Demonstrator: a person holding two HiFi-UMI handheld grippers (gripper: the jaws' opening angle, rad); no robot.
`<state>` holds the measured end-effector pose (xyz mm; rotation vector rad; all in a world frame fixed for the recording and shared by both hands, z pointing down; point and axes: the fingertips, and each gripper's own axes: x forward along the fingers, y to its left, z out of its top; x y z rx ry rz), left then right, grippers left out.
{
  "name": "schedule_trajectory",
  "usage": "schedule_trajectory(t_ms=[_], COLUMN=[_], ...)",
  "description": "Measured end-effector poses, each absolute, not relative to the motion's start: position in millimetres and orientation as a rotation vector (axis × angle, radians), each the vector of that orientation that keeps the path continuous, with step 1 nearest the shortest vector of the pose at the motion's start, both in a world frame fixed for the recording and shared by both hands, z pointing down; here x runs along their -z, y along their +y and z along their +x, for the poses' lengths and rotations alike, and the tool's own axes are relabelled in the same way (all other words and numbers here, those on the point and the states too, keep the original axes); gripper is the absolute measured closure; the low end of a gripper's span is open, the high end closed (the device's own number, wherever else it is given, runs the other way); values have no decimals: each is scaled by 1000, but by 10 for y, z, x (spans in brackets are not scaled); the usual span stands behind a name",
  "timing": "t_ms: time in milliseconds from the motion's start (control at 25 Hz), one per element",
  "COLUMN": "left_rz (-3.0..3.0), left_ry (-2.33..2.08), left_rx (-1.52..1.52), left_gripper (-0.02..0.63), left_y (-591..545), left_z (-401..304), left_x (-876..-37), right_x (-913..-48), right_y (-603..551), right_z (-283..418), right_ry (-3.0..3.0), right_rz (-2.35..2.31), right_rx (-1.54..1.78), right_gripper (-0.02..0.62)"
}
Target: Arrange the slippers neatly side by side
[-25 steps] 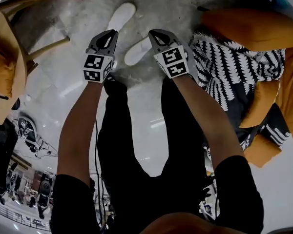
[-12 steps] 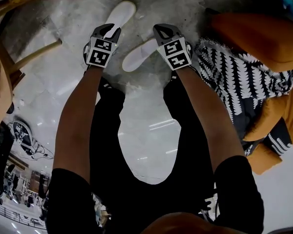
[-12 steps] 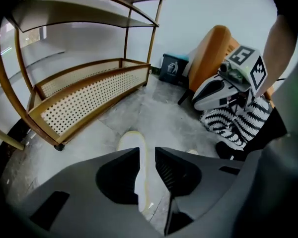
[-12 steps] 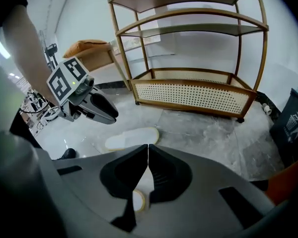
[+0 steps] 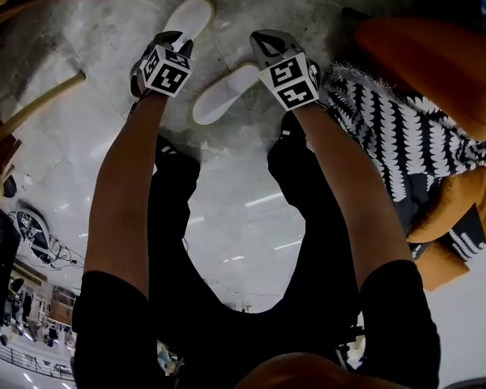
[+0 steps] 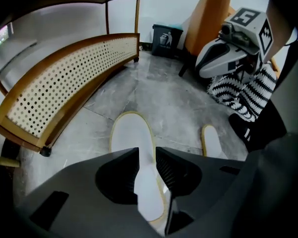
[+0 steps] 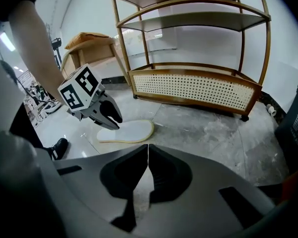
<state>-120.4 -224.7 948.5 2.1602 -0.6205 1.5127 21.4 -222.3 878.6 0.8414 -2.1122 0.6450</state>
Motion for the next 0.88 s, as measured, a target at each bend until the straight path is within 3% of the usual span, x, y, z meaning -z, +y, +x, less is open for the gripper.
schedule_trajectory(t_ms=[360,640,880], left_rz=[2079,1962,1738], left_ry=[-652,-796,-984], left_rx=[-1562,-1352,-993], left_gripper=[575,583,583], left_y=[-2272,-2319,-2326], left_z=[-1268,-1294,-1338], left_x=[-9623,-9389,-9138], right_x=[-8853,-8661,-8487], right_y=[-2207,-2211,-2214], right_z=[270,257,270], right_ry=[-2117,-2117,-2111], right_rz=[843,829,836], right_rx=[-646,-643,-660], right_gripper=[563,563,563])
